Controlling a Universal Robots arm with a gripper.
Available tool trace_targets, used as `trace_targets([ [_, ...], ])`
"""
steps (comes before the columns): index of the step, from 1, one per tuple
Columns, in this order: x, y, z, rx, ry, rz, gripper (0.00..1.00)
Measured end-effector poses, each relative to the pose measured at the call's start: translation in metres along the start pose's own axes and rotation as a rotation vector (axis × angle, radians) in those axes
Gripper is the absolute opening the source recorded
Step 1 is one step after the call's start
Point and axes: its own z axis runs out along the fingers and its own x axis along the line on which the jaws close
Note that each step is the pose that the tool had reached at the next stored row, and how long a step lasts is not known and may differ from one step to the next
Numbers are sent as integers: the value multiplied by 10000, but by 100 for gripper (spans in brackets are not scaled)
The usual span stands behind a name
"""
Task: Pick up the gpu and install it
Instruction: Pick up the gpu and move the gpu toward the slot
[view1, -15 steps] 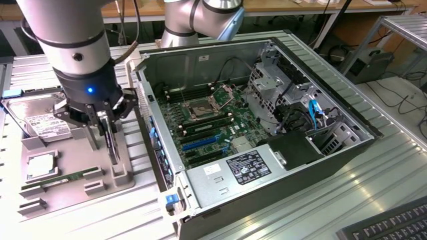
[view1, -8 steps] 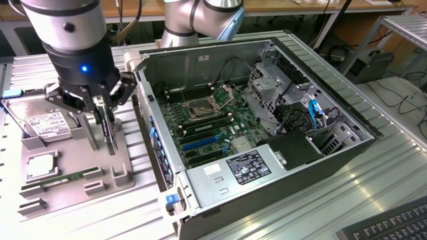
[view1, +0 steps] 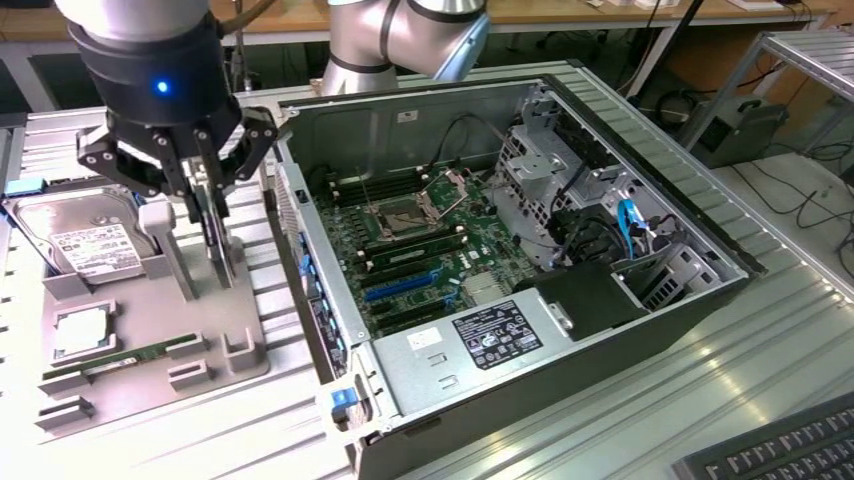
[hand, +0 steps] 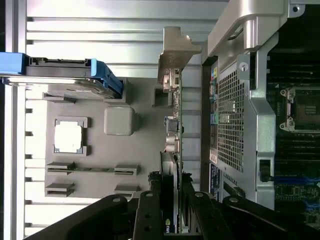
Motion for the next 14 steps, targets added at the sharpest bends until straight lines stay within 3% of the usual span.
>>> trace_targets([
  [3, -43, -11, -142, -17, 2, -28, 26],
  [5, -97, -24, -258, -72, 2, -50, 26],
  [14, -353, -89, -672, -487, 8, -112, 26],
])
